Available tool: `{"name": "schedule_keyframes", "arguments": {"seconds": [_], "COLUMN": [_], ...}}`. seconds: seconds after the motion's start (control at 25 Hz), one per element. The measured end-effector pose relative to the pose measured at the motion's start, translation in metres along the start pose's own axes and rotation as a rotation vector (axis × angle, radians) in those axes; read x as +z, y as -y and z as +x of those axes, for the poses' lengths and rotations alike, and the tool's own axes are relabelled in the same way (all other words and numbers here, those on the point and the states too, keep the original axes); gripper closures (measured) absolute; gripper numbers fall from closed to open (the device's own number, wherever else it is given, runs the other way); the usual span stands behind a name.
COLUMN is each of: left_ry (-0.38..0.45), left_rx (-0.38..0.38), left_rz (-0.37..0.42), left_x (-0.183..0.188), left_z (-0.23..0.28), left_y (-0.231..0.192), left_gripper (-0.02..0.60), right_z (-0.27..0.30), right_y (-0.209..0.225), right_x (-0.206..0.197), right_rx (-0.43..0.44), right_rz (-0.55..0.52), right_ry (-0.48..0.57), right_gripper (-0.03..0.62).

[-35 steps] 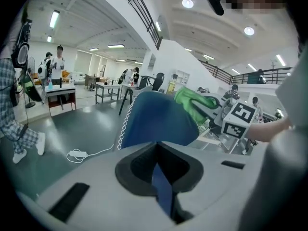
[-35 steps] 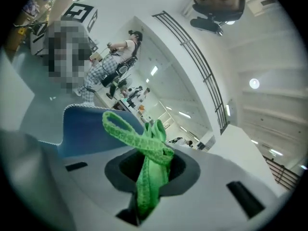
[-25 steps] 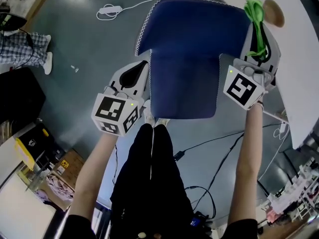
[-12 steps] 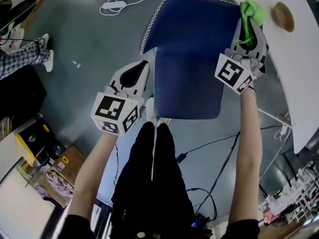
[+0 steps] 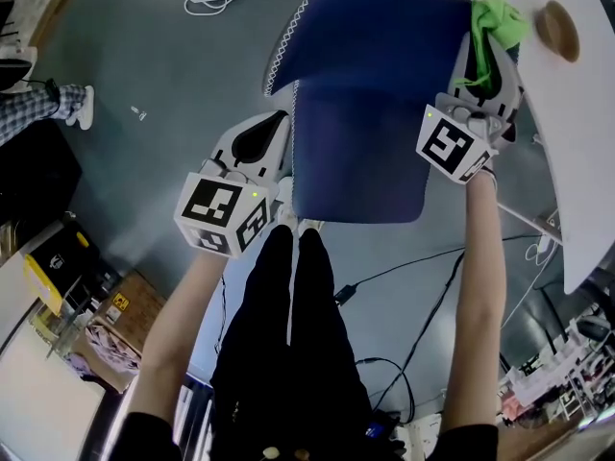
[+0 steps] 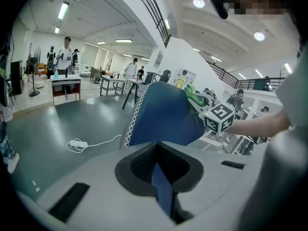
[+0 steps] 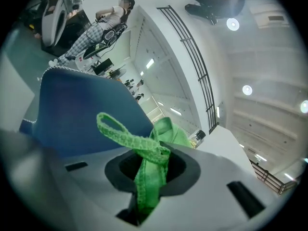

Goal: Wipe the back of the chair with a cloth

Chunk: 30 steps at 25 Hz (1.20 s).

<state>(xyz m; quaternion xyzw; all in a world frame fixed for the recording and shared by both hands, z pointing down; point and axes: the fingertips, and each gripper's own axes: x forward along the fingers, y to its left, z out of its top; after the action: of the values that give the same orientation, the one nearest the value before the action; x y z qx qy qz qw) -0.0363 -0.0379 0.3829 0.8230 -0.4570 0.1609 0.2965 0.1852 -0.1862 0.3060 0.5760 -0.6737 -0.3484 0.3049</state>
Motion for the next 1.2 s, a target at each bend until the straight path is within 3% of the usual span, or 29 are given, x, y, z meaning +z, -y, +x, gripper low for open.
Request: {"name": "schedule_keyframes", "arguments": {"seconds": [0.2,0.48,1.2], "left_ry": [0.002,0.015,-0.022], "left_rx": [-0.021,-0.050,-0.090], "left_rz": [0.006,0.015,-0.016], "left_x": [0.005,0.008,-0.025], "left_z": [0.008,0.016,0.049], "left_y": [0.006,0.010,0.015], "left_gripper": [0.578,0.578,0.578], "right_z": [-0.007,-0.013,-0.034], "right_y": [-0.023,-0.054,-0.134], "right_x": [0.004,-0.002,-0.042], "right_rx": [0.064,0.120,0.281], "right_rz": [-0.041,0.003,-0.022], "right_ry": [0.012,0.007,0.000], "right_gripper": [0.539,0.539,0.539]}}
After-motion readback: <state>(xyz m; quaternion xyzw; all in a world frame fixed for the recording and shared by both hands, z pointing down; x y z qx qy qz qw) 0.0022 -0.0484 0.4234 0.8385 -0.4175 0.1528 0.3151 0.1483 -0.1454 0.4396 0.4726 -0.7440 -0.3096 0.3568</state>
